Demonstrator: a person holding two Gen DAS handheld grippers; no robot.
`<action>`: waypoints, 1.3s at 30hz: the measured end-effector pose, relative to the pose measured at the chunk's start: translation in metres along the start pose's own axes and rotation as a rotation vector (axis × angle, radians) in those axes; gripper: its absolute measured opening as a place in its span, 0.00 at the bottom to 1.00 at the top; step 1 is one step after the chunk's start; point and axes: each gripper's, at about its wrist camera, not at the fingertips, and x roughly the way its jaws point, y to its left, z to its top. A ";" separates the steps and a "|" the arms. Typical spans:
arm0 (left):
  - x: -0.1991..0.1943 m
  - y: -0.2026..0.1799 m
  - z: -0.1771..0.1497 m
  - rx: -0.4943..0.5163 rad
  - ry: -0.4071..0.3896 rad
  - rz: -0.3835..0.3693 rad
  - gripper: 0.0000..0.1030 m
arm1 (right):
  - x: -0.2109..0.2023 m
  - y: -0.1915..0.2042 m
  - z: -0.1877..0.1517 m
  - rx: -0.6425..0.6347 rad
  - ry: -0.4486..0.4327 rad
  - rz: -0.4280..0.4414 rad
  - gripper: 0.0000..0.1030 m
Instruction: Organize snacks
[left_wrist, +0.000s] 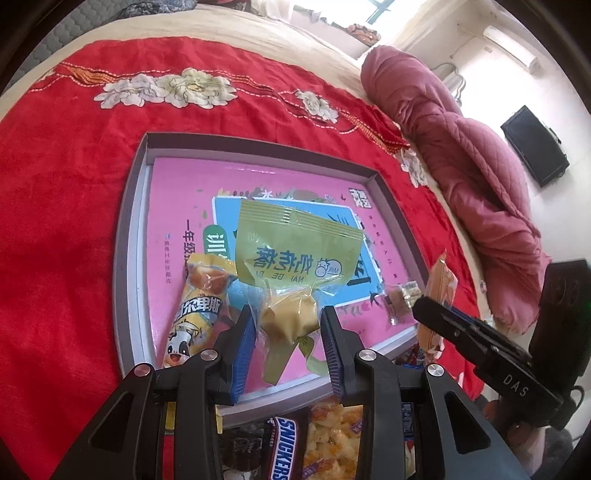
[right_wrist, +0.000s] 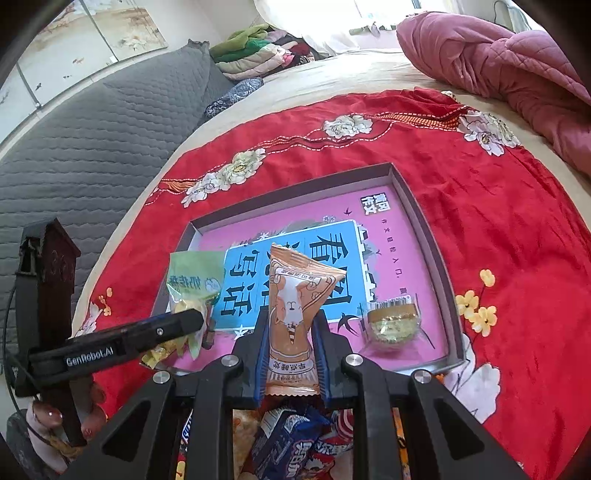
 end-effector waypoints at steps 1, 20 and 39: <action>0.001 -0.001 -0.001 0.001 0.002 0.004 0.35 | 0.003 0.000 0.001 -0.001 0.005 -0.001 0.21; 0.017 -0.010 -0.011 0.048 0.037 0.047 0.36 | 0.039 -0.004 -0.008 -0.014 0.096 -0.089 0.21; 0.023 -0.011 -0.013 0.055 0.056 0.052 0.37 | 0.044 -0.010 -0.009 0.009 0.120 -0.120 0.22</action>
